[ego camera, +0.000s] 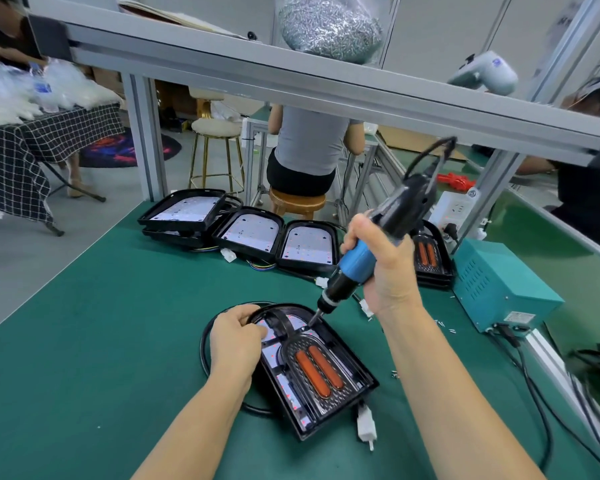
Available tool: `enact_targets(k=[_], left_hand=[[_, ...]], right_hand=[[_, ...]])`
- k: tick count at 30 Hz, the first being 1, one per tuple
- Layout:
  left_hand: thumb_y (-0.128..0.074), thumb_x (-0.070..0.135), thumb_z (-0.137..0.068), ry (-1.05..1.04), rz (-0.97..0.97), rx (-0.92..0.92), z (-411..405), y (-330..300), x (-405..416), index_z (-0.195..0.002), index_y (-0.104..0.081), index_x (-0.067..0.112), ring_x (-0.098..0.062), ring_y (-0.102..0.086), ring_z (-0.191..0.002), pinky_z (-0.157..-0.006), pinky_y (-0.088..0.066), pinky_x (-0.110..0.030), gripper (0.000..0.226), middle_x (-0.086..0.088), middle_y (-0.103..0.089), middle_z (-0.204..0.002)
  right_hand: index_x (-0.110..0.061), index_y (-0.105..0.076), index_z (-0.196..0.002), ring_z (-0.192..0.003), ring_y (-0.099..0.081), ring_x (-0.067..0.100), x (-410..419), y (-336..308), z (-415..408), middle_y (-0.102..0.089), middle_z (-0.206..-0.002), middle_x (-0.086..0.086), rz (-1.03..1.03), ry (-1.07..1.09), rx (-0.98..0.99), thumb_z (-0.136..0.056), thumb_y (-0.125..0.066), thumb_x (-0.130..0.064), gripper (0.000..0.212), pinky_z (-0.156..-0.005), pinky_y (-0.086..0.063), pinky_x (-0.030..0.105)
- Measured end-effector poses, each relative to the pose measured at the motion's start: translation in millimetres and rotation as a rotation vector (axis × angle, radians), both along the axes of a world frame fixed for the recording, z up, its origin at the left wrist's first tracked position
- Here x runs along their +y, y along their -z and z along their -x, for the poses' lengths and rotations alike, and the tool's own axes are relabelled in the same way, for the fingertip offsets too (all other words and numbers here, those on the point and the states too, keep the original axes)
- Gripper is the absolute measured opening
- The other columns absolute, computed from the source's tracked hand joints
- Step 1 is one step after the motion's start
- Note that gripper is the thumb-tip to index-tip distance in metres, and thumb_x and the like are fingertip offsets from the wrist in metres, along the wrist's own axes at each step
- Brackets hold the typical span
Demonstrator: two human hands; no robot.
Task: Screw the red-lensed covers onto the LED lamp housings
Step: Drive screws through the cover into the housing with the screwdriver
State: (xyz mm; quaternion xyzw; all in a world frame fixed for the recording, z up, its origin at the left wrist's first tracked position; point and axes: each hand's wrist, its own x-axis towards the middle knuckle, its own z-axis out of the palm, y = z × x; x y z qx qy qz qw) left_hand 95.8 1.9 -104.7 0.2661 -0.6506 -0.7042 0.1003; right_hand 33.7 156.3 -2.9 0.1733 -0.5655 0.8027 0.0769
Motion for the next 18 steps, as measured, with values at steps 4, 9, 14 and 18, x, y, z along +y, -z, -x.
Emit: enact_targets(k=[4,9,14,18], left_hand=[[-0.054,-0.016,-0.074,-0.053,0.028,0.004,1.8,4.9,-0.3,-0.089,-0.069,0.017,-0.018,-0.062,-0.067,-0.067,-0.048,-0.027,0.04,0.006,-0.07,-0.077],[-0.054,-0.009,-0.079,-0.113,0.144,-0.029,4.1,5.9,7.7,-0.107,-0.063,0.015,-0.022,-0.061,-0.085,-0.079,-0.046,-0.03,0.038,-0.006,-0.066,-0.103],[-0.049,0.002,-0.086,0.019,0.481,-0.078,-9.3,4.4,4.7,-0.123,-0.053,0.018,-0.023,-0.051,-0.098,-0.092,-0.041,-0.035,0.041,-0.004,-0.05,-0.126],[-0.048,0.003,-0.086,0.117,0.774,-0.157,-17.3,-0.6,-1.2,-0.131,-0.049,0.014,-0.03,-0.043,-0.114,-0.093,-0.038,-0.04,0.046,-0.009,-0.049,-0.129]], right_hand=[[-0.016,-0.057,-0.08,-0.056,-0.054,0.012,18.1,-17.3,0.8,-0.057,-0.064,-0.003,0.227,0.11,-0.073,-0.079,-0.074,-0.015,0.017,-0.061,-0.048,0.027],[-0.014,-0.065,-0.102,-0.061,-0.054,0.011,44.7,-20.5,-2.9,-0.054,-0.071,-0.005,0.271,-0.014,-0.238,-0.067,-0.062,0.001,0.038,-0.062,-0.046,0.022],[-0.013,-0.069,-0.086,-0.059,-0.055,0.012,62.9,-17.2,-12.0,-0.058,-0.068,0.001,0.348,-0.089,-0.247,-0.068,-0.061,-0.004,0.022,-0.06,-0.051,0.024],[-0.017,-0.063,-0.086,-0.071,-0.066,0.016,78.4,-21.0,-20.0,-0.071,-0.089,0.004,0.4,-0.059,-0.18,-0.074,-0.06,-0.008,0.015,-0.077,-0.057,0.031]])
